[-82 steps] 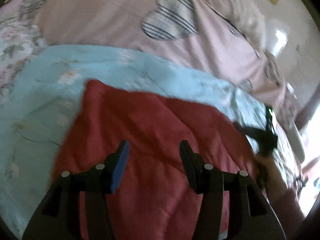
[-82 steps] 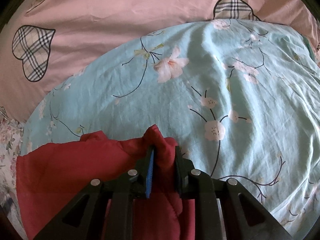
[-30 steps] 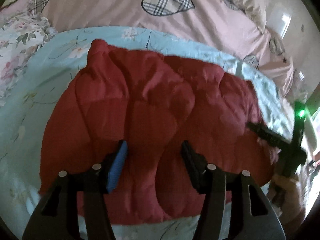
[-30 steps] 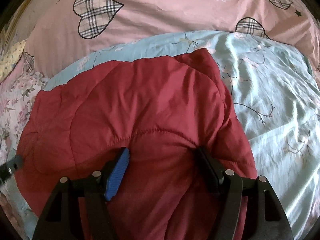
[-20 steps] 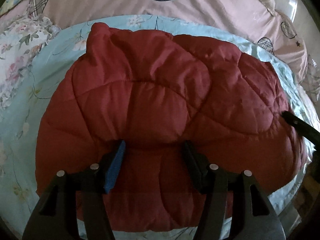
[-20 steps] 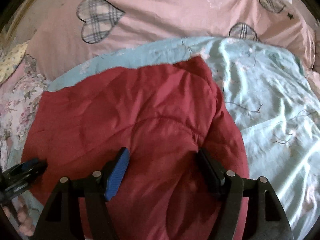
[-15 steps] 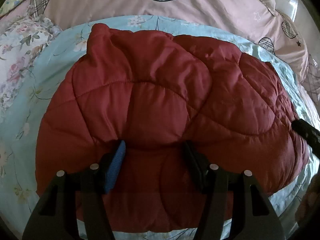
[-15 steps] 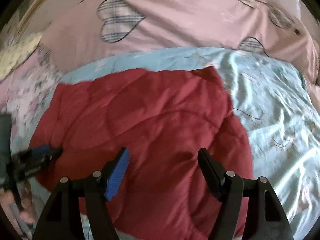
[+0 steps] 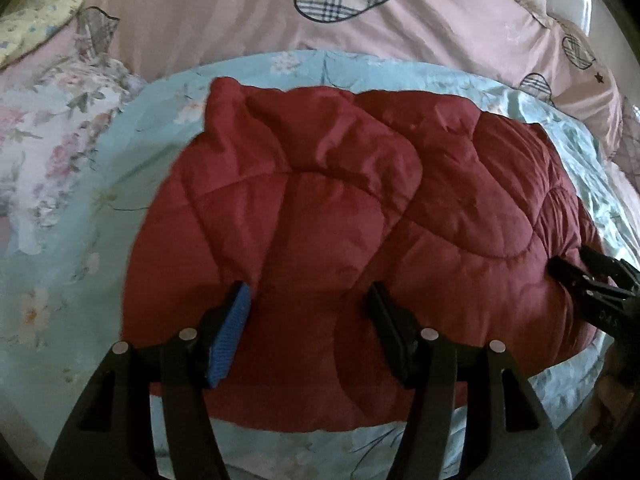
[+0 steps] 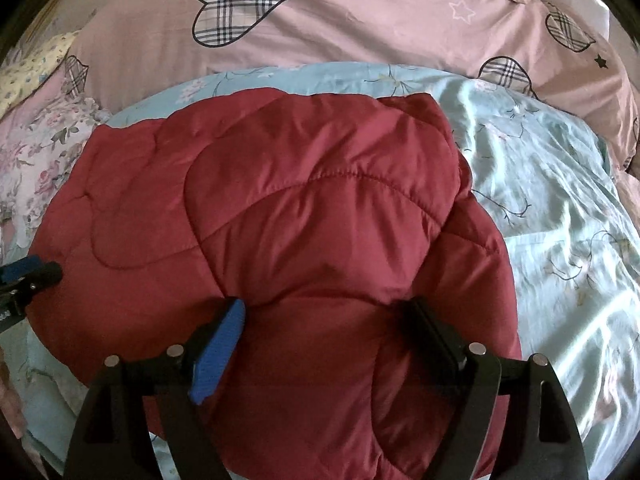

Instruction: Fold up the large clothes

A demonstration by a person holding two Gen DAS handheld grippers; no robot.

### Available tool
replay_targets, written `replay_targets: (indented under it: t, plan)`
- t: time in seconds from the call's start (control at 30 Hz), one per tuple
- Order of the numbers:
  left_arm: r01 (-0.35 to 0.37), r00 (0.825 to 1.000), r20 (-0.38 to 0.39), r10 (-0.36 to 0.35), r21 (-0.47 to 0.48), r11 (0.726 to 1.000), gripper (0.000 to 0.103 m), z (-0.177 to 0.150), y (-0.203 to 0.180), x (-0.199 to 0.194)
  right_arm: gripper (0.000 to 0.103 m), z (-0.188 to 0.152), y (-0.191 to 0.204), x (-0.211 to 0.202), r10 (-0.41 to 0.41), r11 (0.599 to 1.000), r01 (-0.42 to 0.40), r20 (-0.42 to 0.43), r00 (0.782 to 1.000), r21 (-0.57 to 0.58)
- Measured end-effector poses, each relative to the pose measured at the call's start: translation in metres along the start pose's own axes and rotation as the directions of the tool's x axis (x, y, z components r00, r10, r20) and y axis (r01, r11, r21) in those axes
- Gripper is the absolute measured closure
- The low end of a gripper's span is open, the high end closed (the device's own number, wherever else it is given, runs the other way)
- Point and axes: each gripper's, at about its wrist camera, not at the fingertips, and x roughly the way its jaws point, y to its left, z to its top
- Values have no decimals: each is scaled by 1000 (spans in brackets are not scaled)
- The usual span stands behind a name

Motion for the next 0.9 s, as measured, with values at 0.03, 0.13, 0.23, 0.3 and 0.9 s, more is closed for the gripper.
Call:
replay_targets:
  t: [0.03, 0.13, 0.23, 0.3, 0.9]
  plan:
    - [-13, 1000, -2, 13, -1, 1000, 40, 0, 2, 1, 20, 0, 0, 1, 0, 1000, 0, 1, 1000, 0]
    - [-26, 1000, -15, 26, -2, 1000, 33, -1, 5, 9, 19, -1, -1, 1, 2, 1000, -2, 2, 1000, 1]
    - [-29, 1000, -14, 28, -7, 1000, 29, -4, 7, 14, 19, 0, -1, 2, 1, 1000, -1, 2, 1000, 0]
    - [-32, 999, -9, 32, -4, 999, 28, -5, 7, 15, 19, 0, -2, 2, 2, 1000, -2, 2, 1000, 1]
    - [-27, 1000, -1, 27, 15, 1000, 26, 28, 5, 19, 19, 40, 25, -8, 105, 993, -104, 13, 994, -50]
